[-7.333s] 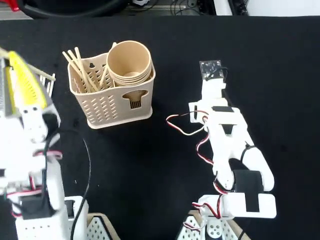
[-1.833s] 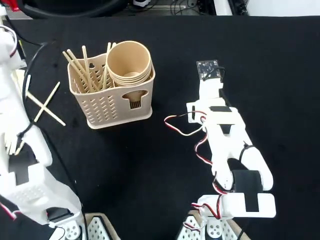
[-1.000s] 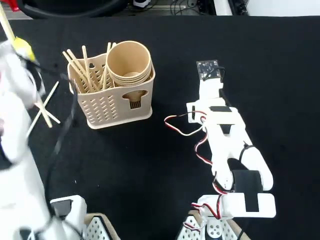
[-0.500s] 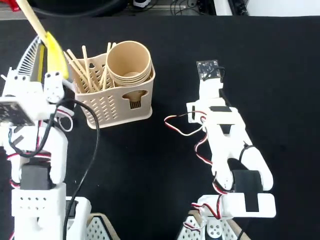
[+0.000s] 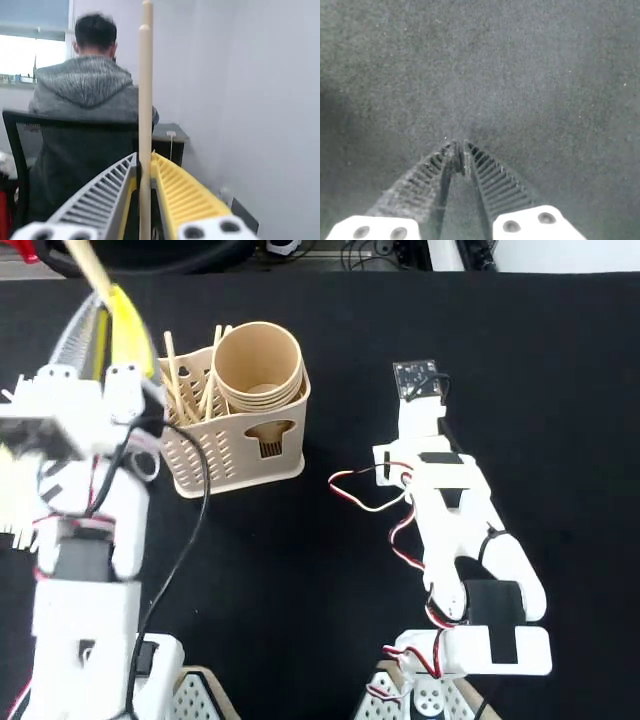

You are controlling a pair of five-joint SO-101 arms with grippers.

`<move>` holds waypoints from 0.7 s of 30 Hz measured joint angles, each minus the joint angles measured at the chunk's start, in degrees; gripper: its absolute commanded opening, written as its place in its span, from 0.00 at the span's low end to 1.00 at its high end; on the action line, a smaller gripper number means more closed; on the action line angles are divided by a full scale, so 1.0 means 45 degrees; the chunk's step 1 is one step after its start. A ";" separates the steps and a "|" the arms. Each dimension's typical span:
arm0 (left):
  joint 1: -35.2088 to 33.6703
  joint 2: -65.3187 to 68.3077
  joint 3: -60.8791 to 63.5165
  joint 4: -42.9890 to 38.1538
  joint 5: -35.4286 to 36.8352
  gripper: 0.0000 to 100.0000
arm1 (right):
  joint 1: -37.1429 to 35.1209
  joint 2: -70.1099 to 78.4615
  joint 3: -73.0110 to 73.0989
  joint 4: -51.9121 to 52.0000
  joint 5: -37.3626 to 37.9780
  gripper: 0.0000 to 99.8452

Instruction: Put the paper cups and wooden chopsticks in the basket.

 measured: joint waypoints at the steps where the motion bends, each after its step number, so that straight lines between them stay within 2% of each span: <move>1: 0.0000 0.0469 0.0137 -0.0371 0.0020 0.03 | 0.0000 0.0000 0.0000 0.0000 0.0000 0.01; 7: -0.0234 0.2540 0.0488 -0.1192 0.0410 0.03 | 0.0000 0.0000 0.0000 0.0000 0.0000 0.01; 12: -0.0762 0.2657 0.0860 -0.1211 0.1641 0.04 | 0.0000 0.0000 0.0000 0.0000 0.0000 0.01; 16: -0.0723 0.2657 0.1289 -0.1211 0.1875 0.08 | 0.0000 0.0000 0.0000 0.0000 0.0000 0.01; 21: -0.0742 0.2657 0.1641 -0.1211 0.1973 0.08 | 0.0000 0.0000 0.0000 0.0000 0.0000 0.01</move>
